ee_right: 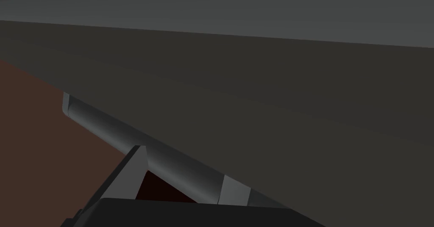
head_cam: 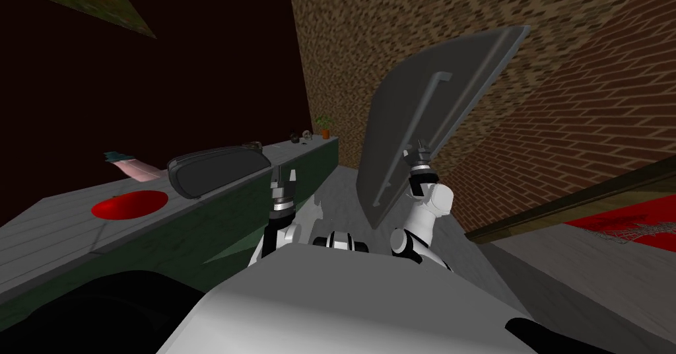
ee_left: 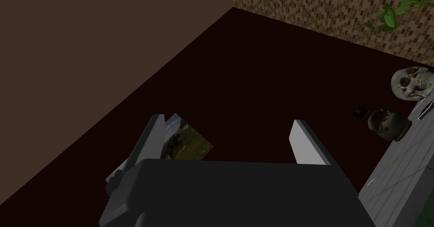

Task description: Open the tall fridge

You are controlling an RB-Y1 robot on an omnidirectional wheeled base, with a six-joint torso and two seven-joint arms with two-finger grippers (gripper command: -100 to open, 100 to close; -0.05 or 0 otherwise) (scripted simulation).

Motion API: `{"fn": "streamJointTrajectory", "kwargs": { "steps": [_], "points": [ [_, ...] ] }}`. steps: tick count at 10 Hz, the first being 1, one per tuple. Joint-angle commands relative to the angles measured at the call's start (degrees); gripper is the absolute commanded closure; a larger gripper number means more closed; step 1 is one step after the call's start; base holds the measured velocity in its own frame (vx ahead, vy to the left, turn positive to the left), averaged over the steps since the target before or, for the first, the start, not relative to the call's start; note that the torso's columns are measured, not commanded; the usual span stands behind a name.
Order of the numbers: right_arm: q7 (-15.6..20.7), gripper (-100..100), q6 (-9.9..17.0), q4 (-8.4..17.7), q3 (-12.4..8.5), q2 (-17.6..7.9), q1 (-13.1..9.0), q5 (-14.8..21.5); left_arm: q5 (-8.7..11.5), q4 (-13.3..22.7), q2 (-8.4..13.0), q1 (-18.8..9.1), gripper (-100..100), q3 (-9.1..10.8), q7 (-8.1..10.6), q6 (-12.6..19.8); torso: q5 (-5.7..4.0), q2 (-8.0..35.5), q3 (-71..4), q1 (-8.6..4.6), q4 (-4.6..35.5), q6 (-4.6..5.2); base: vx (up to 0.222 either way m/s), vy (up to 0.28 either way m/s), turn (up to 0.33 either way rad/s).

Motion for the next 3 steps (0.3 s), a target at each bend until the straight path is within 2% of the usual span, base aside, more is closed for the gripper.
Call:
{"fn": "streamJointTrajectory", "kwargs": {
  "steps": [1,3],
  "points": [
    [0.01,0,0.0,0.11,0.0,0.06,0.11,0.04,0.0,0.0,0.0,0.0,0,0.0,0.0,0.0,-0.07,-0.03,-0.01,-0.11,-0.06,0.04,0.0,0.0,0.0],
    [0.02,0,0.01,0.27,0.01,0.13,0.24,0.1,0.0,0.0,0.0,0.0,0,0.0,0.0,0.0,-0.15,-0.09,-0.05,-0.19,-0.15,0.07,0.0,0.0,0.0]
  ]
}}
